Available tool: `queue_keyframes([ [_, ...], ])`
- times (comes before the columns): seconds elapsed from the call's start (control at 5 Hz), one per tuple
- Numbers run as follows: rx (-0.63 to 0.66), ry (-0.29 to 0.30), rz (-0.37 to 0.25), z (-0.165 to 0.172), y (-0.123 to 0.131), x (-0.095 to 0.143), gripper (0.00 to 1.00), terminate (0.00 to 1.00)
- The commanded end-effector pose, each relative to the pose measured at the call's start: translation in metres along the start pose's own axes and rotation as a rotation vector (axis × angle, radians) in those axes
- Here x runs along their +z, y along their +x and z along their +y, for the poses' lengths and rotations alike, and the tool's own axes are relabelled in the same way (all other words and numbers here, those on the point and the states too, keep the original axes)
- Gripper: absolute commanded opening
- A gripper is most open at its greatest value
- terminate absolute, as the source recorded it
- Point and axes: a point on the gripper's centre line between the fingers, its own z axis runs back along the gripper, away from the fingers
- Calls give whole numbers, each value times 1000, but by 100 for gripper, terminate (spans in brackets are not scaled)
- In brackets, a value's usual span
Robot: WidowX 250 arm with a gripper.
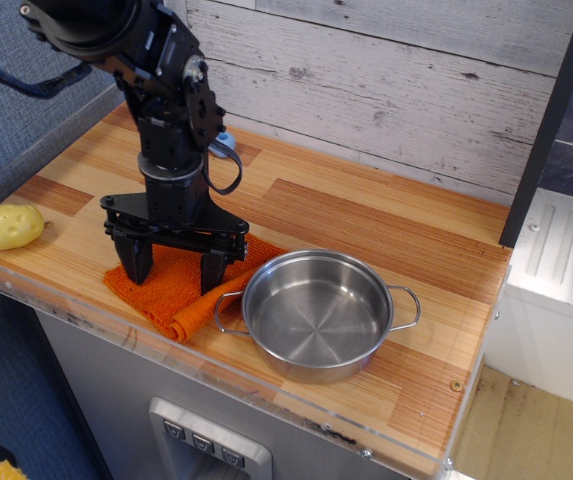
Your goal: Put the orange cloth to the right of the blue scooper.
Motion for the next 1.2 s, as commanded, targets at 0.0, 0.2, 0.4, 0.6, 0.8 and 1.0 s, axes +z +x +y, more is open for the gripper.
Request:
queue_keyframes([
  [0.0,15,-5,-21,-7,15,-7,100,0],
  [0.2,50,-45,-63,-22,41,2,100,0],
  [0.4,55,-80,-78,-40,69,7,100,0],
  [0.6,74,-126,-93,-54,98,10,100,0],
  [0.8,70,-130,-109,-62,115,13,100,0],
  [1.0,71,-130,-113,-60,116,15,100,0],
])
